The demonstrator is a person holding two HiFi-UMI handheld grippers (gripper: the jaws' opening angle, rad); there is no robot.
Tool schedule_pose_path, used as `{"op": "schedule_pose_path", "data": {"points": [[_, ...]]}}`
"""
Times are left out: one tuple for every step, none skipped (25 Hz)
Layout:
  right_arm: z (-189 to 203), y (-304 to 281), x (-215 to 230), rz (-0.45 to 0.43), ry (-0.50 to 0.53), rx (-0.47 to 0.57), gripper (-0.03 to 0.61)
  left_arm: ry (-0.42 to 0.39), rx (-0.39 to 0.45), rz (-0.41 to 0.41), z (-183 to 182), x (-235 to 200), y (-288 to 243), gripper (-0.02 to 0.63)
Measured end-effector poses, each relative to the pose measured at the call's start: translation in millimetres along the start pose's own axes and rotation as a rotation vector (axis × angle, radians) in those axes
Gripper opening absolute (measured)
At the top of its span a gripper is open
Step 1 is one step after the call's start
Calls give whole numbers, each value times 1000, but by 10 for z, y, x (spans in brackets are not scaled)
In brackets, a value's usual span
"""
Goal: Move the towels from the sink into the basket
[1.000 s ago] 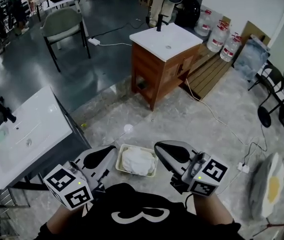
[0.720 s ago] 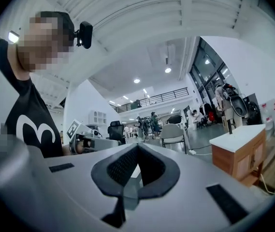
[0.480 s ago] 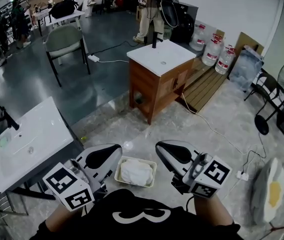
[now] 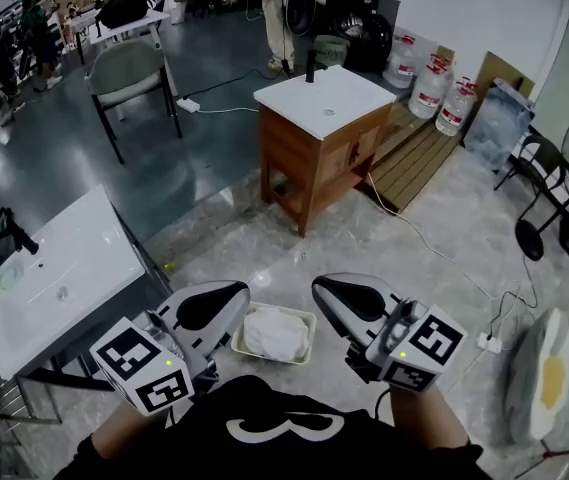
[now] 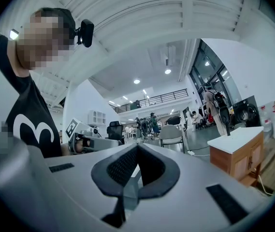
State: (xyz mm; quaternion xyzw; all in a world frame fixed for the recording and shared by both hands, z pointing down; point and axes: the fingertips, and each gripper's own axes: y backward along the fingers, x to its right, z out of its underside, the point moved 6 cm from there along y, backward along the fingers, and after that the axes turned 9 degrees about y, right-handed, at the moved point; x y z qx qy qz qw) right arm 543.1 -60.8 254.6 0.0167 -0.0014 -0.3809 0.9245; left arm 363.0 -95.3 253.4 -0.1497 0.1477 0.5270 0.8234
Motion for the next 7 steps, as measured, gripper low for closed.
{"op": "schedule_pose_path", "data": {"points": [[6, -6, 26, 2, -1, 0, 3, 1, -4, -1, 2, -18, -29, 5], [16, -9, 51, 5, -2, -1, 3, 2, -9, 0, 7, -34, -58, 5], [30, -9, 73, 7, -1, -2, 3, 2, -12, 1, 15, -48, -84, 5], [44, -8, 89, 10, 0, -5, 3, 1, -16, 3, 24, -59, -107, 5], [55, -6, 102, 12, 1, -7, 3, -1, -19, 5, 34, -70, -130, 5], [64, -6, 114, 14, 2, -9, 3, -5, -21, 7, 43, -79, -151, 5], [72, -6, 125, 17, 3, -10, 3, -8, -24, 9, 51, -88, -173, 5]]}}
